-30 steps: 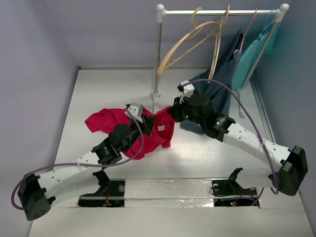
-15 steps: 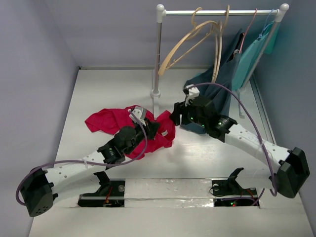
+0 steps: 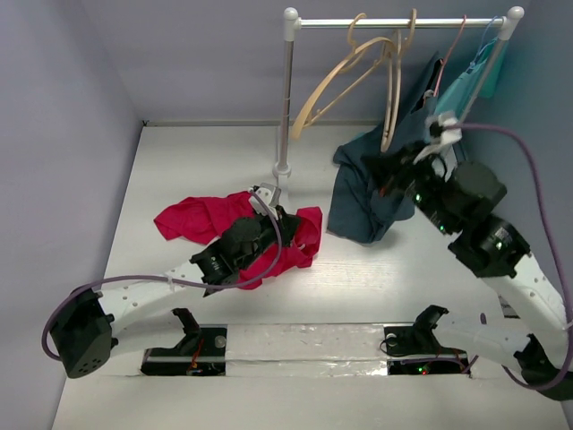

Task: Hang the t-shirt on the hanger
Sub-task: Pick up the hanger from the clothesline.

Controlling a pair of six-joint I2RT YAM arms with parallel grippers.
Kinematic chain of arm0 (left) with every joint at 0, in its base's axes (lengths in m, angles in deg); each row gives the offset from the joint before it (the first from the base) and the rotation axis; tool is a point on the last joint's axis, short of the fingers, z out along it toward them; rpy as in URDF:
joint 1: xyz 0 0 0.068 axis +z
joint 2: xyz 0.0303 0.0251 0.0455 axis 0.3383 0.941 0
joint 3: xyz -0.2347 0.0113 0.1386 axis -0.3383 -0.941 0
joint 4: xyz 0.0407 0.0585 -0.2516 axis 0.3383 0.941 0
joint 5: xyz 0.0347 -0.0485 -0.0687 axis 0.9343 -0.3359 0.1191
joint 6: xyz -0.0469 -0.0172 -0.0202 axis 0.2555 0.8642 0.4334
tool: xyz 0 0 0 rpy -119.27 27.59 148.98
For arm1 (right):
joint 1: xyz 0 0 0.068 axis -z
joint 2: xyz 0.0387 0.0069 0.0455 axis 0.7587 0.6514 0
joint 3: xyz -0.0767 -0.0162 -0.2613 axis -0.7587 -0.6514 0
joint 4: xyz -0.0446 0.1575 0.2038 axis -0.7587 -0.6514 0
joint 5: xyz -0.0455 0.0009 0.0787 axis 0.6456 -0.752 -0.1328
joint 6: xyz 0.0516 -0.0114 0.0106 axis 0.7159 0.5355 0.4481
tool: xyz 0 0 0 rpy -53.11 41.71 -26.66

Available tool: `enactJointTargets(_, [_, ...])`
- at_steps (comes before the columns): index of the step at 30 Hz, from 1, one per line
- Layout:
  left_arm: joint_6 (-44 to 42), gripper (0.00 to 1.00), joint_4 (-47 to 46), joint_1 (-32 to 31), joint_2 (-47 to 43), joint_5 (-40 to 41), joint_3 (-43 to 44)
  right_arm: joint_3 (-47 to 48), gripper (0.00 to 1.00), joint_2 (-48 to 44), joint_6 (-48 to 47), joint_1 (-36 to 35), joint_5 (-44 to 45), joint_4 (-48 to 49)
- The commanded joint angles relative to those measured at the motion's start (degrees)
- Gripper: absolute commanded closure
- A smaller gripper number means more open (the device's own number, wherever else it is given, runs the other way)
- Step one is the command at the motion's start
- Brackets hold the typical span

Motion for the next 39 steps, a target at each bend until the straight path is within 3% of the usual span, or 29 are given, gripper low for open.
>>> enactJointTargets(1, [-1.36, 1.0, -4.36, 0.56, 0.28, -1.63, 3.0, 12.24, 1.0, 8.93, -6.89, 1.2, 21.82, -0.44])
enactJointTargets(3, [-1.71, 1.0, -4.89, 0.56, 0.38, -1.99, 2.48, 18.92, 1.0, 17.81, -8.74, 5.68, 24.51, -4.46])
enactJointTargets(7, [-1.98, 1.0, -5.86, 0.56, -1.2, -3.31, 0.81, 28.34, 0.97, 24.33, -10.15, 10.27, 31.43, -3.88])
enactJointTargets(8, [-2.07, 1.0, -6.03, 0.56, -1.73, -3.22, -0.15, 28.61, 0.88, 24.6, -10.85, 11.14, 32.5, -2.83])
enactJointTargets(9, [-2.07, 1.0, -6.03, 0.56, -2.08, -3.13, -0.6, 29.31, 0.59, 25.47, -12.16, 11.93, 33.3, -2.04])
enactJointTargets(10, [-2.33, 1.0, -6.12, 0.56, -2.52, -3.04, -0.77, 30.63, 0.48, 26.7, -12.35, 12.55, 34.26, -2.9])
enactJointTargets(12, [-2.51, 1.0, -6.21, 0.56, -2.52, -3.39, -0.95, 36.16, 0.3, 29.68, -13.49, 13.69, 34.27, -6.05])
enactJointTargets(13, [-2.42, 1.0, -6.21, 0.56, -2.35, -3.92, -0.95, 38.44, 0.29, 33.35, -13.49, 14.74, 33.58, -7.55])
enactJointTargets(18, [-2.07, 1.0, -6.48, 0.56, -3.14, -4.8, -1.39, 48.47, 0.36, 41.82, -14.2, 17.91, 31.55, -13.71])
enactJointTargets(26, [-2.15, 1.0, -6.56, 1.09, -2.97, -4.98, -1.3, 51.2, 0.48, 46.57, -14.55, 22.21, 27.78, -15.65])
enactJointTargets(32, [-2.24, 1.0, -6.74, 1.09, -2.7, -4.98, -1.39, 51.03, 0.67, 48.07, -15.43, 22.75, 27.42, -15.13])
enactJointTargets(39, [-2.07, 1.0, -6.91, 1.09, -2.44, -4.98, -1.39, 51.82, 0.97, 47.37, -16.74, 22.75, 27.06, -14.33])
